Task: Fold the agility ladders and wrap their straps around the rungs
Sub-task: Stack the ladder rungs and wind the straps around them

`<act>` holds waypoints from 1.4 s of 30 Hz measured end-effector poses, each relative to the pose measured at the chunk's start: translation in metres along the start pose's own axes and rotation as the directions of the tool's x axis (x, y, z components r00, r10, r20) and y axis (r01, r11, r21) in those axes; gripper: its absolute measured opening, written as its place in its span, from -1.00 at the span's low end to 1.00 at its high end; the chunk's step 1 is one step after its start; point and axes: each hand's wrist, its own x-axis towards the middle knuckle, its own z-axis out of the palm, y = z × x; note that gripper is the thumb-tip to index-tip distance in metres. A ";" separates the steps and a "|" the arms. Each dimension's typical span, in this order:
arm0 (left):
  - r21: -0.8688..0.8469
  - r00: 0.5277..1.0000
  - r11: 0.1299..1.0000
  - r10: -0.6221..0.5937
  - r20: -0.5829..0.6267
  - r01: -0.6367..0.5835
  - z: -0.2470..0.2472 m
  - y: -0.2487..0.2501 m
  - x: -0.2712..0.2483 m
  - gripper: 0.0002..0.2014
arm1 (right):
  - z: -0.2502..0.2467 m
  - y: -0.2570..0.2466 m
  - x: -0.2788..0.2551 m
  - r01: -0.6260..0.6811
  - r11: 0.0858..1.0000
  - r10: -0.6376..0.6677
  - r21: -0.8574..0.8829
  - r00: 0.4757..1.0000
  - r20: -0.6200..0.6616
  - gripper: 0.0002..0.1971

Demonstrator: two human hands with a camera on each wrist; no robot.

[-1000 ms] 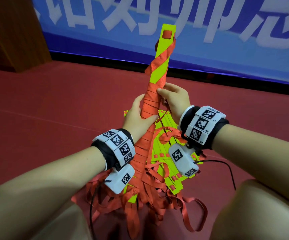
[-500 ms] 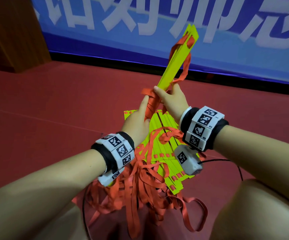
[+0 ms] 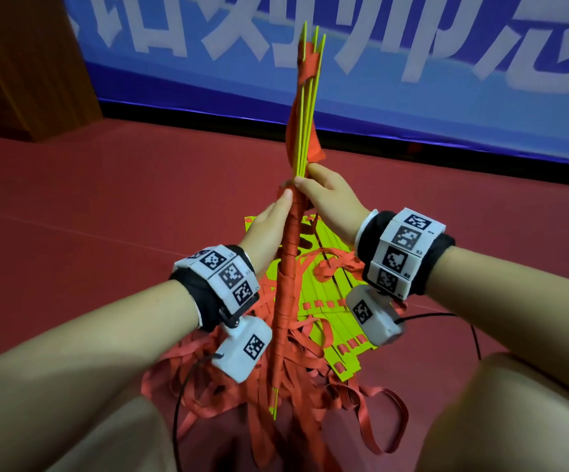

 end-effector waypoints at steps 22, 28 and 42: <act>0.051 0.958 0.973 0.229 -0.173 -0.224 -0.009 0.007 0.007 -0.57 | -0.009 0.014 0.015 -0.035 0.999 0.042 0.030 0.962 -0.270 -0.77; 0.132 0.950 0.957 0.276 -0.143 -0.258 -0.022 0.004 0.017 -0.49 | -0.009 0.009 0.016 -0.051 0.930 0.109 0.363 0.984 -0.141 -0.69; 0.341 0.910 0.864 0.411 -0.051 -0.372 0.009 0.015 0.023 -0.57 | -0.016 0.019 0.017 0.055 0.989 -0.040 0.134 0.993 -0.111 -0.81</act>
